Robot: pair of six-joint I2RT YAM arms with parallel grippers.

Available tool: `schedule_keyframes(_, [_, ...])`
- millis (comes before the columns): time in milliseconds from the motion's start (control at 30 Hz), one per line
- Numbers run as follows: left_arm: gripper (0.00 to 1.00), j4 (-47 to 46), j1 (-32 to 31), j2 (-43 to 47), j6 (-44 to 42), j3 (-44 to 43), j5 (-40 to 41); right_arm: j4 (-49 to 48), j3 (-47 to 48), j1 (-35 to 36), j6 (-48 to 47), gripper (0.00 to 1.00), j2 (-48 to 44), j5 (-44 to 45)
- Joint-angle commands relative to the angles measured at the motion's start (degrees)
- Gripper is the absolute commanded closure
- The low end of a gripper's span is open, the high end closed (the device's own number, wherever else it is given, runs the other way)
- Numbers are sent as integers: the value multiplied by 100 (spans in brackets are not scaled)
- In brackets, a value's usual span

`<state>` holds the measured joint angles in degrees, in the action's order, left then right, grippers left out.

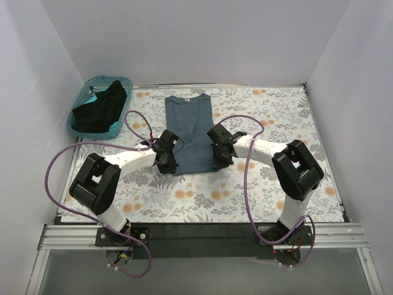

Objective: Fold and stack the t-shirts
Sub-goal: Fold the tshirt

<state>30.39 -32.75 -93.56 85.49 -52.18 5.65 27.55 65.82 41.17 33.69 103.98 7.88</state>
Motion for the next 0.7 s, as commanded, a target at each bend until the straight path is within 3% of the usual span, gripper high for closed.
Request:
schedule_keyframes(0, [100,661,-91,-374,-112,323,-266,506,-298,14,-196,99,439,213])
schedule_keyframes(367, [100,1249,-100,65,-630,59,-556,1085,-166,14,-1206,99,-27,-251])
schedule_keyframes(533, [100,2408,-274,688,-973,59,-1617,2340,-253,233,-1681,99,-694,-672])
schedule_keyframes(667, [100,3068,-591,1583,-719,314,-2523,3254,-395,339,-1875,99,-1310,-1341])
